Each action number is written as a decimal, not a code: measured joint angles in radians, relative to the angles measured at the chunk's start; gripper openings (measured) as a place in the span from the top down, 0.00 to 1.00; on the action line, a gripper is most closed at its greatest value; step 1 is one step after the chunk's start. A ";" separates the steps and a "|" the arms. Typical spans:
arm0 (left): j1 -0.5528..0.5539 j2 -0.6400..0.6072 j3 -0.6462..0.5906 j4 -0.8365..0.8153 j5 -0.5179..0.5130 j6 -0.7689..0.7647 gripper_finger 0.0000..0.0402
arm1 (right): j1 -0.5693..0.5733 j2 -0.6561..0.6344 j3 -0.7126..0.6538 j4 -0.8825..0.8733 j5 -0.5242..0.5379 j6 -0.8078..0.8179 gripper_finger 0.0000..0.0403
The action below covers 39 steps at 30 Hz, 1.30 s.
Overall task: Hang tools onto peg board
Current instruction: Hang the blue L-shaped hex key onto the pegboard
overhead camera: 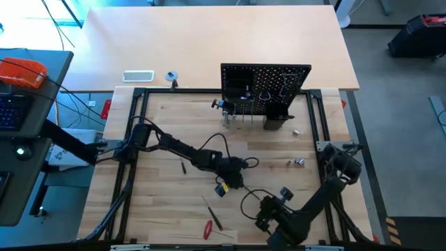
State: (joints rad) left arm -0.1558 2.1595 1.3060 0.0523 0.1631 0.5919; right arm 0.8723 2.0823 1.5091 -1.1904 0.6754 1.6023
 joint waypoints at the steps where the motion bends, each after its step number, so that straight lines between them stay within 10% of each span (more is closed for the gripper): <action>1: 0.000 -0.003 0.000 -0.005 -0.001 0.000 1.00 | 0.008 0.000 -0.001 -0.004 0.003 0.021 0.78; 9: -0.004 -0.039 0.000 -0.035 -0.034 -0.002 1.00 | 0.053 -0.001 -0.013 -0.011 0.060 0.067 0.48; 39: -0.112 -0.086 0.129 -0.316 -0.195 0.082 1.00 | -0.162 -0.001 -0.069 0.357 -0.030 -0.390 0.49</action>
State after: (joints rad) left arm -0.2682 2.0739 1.4345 -0.2639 -0.0318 0.6743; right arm 0.7103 2.0815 1.4403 -0.8335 0.6457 1.2123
